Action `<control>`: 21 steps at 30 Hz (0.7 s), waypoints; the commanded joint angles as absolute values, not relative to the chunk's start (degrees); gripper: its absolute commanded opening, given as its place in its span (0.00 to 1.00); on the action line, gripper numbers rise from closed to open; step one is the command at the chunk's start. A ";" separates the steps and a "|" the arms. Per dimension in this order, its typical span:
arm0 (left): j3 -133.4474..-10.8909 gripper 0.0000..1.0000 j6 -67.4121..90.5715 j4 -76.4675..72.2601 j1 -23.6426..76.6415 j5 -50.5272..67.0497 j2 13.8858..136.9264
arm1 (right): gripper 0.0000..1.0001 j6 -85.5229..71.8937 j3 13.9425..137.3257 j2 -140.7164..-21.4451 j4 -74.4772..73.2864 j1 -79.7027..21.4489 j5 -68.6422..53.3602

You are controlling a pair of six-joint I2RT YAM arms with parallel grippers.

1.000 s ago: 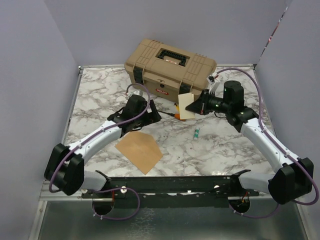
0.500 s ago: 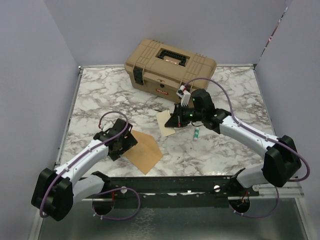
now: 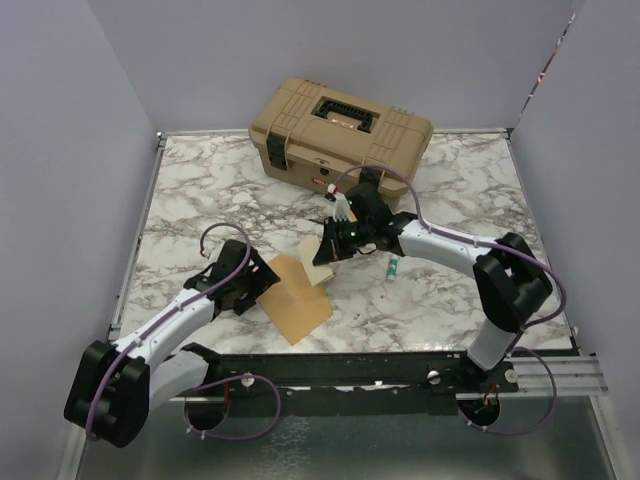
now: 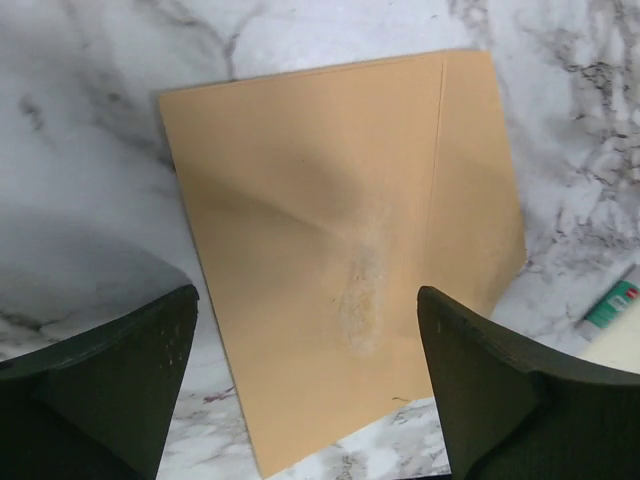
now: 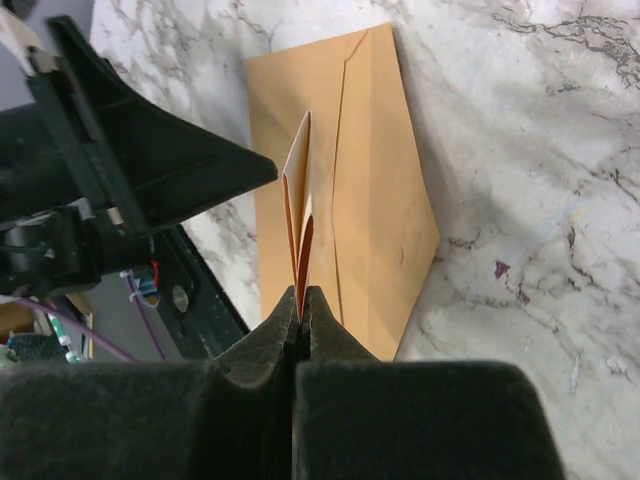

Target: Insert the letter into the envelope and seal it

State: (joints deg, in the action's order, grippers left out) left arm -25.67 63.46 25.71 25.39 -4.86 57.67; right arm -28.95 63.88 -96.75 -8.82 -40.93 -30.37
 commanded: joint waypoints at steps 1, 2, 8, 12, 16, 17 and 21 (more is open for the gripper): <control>-26.44 0.88 54.80 15.58 21.70 2.83 64.98 | 0.01 -24.18 67.45 -102.58 -11.41 -41.37 -34.49; -28.00 0.86 52.86 15.56 21.37 2.94 66.77 | 0.01 -23.87 67.61 -103.55 -11.38 -41.33 -34.70; -32.13 0.83 49.66 16.38 20.22 4.34 72.52 | 0.01 -25.32 68.86 -107.86 -14.03 -41.32 -30.75; -32.64 0.87 50.06 21.33 20.23 2.90 70.82 | 0.01 -30.07 66.03 -107.66 -11.76 -41.40 -29.72; -32.46 0.88 50.56 26.31 20.22 3.28 69.10 | 0.01 -34.91 62.45 -107.01 -9.48 -41.81 -28.68; -32.38 0.88 50.65 27.34 20.22 3.64 68.94 | 0.01 -35.53 62.19 -107.05 -9.64 -41.98 -28.22; -31.78 0.86 50.28 29.70 20.21 6.24 68.50 | 0.01 -38.17 60.38 -107.79 -6.66 -42.94 -28.26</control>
